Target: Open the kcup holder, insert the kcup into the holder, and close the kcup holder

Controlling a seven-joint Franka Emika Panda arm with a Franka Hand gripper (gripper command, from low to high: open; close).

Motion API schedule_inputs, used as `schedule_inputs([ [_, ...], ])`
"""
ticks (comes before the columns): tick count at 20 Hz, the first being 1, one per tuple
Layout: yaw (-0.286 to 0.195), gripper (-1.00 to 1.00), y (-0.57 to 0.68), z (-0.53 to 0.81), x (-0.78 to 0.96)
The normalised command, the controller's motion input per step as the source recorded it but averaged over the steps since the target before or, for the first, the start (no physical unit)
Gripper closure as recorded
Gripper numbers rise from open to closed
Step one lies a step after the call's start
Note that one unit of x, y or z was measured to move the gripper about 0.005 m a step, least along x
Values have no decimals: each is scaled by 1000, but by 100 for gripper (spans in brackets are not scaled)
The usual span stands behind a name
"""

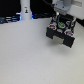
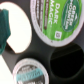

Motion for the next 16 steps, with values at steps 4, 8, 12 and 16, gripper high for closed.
schedule_inputs([
  [4,97,-100,-350,556,339],
  [8,64,-100,-445,422,450],
  [12,37,-100,-452,312,570],
  [16,23,-100,-441,260,635],
])
